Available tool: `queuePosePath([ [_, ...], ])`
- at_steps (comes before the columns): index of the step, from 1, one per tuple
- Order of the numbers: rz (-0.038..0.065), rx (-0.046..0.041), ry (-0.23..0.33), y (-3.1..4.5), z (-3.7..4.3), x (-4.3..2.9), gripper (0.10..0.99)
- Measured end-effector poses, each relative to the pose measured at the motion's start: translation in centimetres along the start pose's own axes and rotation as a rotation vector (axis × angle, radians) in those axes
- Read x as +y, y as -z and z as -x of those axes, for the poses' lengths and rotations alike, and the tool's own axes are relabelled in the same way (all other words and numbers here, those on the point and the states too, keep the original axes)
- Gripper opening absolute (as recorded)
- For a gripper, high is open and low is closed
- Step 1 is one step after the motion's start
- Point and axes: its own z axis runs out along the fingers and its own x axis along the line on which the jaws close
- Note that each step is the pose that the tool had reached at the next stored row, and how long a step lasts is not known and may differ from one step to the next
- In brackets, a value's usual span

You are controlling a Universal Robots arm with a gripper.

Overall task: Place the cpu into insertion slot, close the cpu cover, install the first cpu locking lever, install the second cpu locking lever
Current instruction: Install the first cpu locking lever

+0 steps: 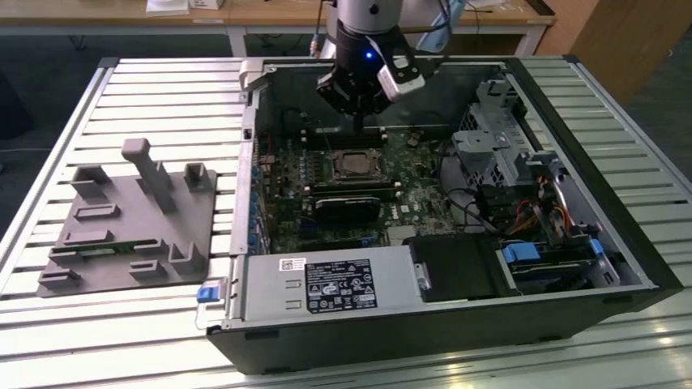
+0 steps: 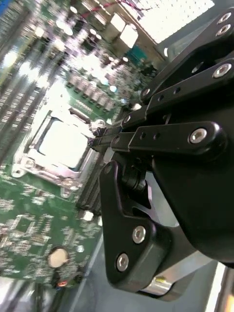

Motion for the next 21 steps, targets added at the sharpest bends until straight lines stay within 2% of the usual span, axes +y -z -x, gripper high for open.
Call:
queuePosePath([
  [1,0.015,0.001,0.0,-0.01,-0.13,-0.01,0.106],
  [2,0.021,0.0013,0.0,-0.01,-0.35,-0.02,0.106],
  [8,0.022,0.0014,0.0,-0.09,-2.35,-0.14,0.106],
  [21,0.022,0.0009,0.0,-0.4,-5.45,-0.33,0.106],
])
